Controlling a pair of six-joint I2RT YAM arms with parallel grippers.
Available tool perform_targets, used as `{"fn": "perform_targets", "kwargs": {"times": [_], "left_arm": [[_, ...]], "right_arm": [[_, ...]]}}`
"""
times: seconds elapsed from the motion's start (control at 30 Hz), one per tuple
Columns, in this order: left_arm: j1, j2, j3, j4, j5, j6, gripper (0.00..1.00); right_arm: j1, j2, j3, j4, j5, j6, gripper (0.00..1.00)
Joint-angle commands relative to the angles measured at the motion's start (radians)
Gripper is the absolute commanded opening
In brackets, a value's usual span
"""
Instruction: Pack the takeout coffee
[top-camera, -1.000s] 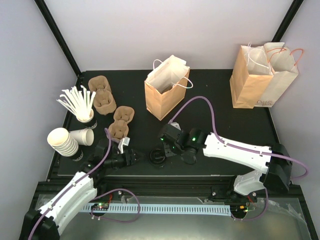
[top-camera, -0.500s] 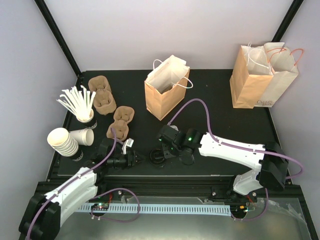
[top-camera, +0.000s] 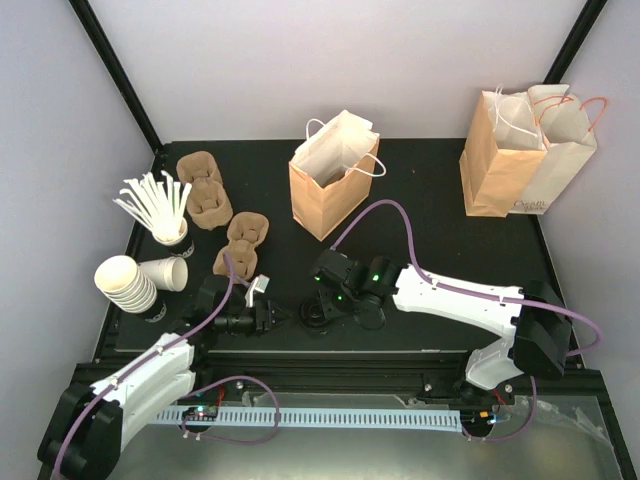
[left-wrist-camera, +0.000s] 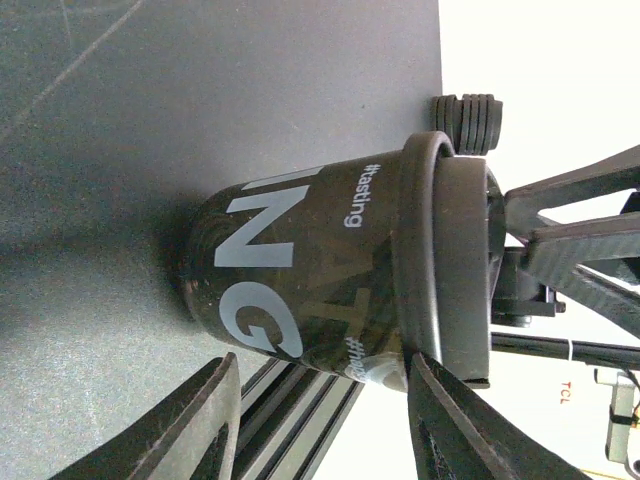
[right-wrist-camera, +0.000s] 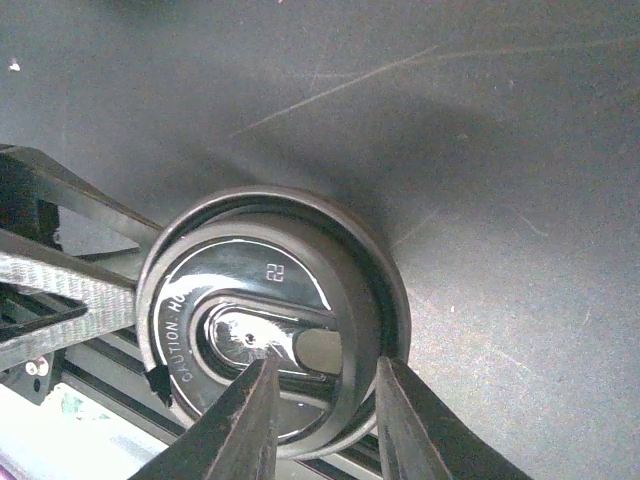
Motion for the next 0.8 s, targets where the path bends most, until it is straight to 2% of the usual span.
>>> {"fn": "perform_targets", "kwargs": {"times": [0.0, 0.07, 0.27, 0.77], "left_arm": [[-0.003, -0.035, 0.023, -0.009, -0.021, -0.006, 0.48], [-0.003, -0.058, 0.019, -0.034, -0.046, -0.013, 0.47], [-0.005, -0.101, 0.0, 0.029, -0.049, -0.054, 0.47], [-0.039, 0.052, 0.034, 0.123, 0.006, -0.04, 0.42]], "right_arm": [[-0.006, 0.026, -0.007, 0.01, -0.009, -0.006, 0.29], [-0.005, 0.036, -0.005, 0.014, -0.009, -0.007, 0.27], [-0.005, 0.055, 0.004, 0.02, -0.017, -0.012, 0.24], [-0.006, 0.073, 0.023, -0.006, -0.015, -0.026, 0.21]]}}
